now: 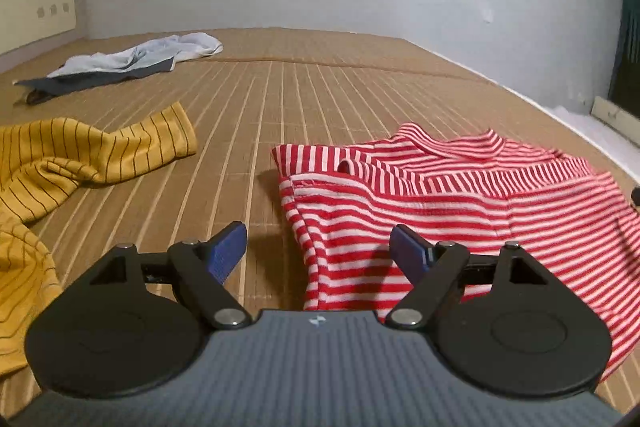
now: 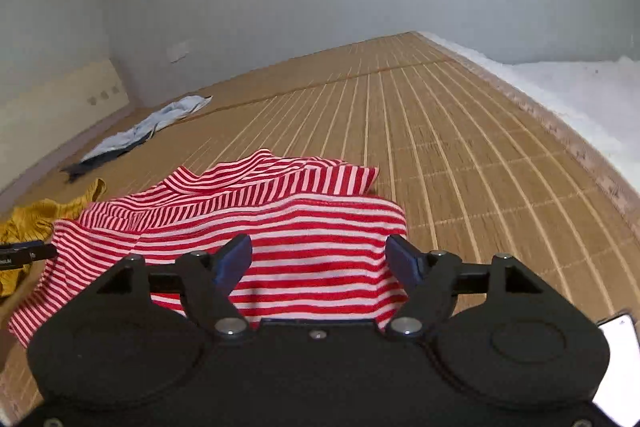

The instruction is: Fold clothes

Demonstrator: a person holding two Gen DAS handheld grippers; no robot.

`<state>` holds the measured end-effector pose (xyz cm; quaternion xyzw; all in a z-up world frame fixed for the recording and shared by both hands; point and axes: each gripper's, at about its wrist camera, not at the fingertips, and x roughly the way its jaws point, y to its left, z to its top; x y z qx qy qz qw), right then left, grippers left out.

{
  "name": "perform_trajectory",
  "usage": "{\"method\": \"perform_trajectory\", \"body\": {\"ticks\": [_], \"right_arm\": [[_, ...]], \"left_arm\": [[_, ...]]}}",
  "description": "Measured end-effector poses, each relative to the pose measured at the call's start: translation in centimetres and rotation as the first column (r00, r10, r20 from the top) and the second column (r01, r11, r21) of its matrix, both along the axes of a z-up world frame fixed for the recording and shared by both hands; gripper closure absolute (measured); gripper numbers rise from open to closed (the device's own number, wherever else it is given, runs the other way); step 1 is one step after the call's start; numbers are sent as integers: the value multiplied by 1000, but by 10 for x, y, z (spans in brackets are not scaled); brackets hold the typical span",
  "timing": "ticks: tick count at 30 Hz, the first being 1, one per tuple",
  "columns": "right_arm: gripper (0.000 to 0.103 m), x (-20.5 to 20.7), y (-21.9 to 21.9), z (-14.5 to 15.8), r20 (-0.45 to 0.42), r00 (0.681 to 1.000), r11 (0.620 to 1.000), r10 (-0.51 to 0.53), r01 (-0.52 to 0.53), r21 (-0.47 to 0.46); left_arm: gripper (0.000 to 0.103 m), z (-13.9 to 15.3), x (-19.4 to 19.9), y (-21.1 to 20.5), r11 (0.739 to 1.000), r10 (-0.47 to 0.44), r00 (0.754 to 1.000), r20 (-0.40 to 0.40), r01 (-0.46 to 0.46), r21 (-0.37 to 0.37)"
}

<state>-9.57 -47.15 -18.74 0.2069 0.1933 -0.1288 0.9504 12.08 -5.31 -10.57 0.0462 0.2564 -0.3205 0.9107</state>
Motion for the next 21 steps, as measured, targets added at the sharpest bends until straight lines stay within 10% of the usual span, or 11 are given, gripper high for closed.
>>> {"method": "perform_trajectory", "body": {"ticks": [11, 16, 18, 21], "right_arm": [[21, 8, -18, -8, -11, 998, 998, -55, 55, 6], [21, 7, -37, -17, -24, 999, 994, -46, 48, 98], [25, 12, -44, -21, -36, 999, 987, -27, 32, 156], [71, 10, -47, -19, 2, 1000, 980, 24, -24, 199]], "left_arm": [[23, -20, 21, -24, 998, 6, 996, -89, -11, -55], [62, -19, 22, -25, 999, 14, 995, -98, -19, -50], [73, -18, 24, -24, 999, 0, 994, -111, -6, -54], [84, -14, 24, -21, 998, -9, 993, -116, 1, -67]]}}
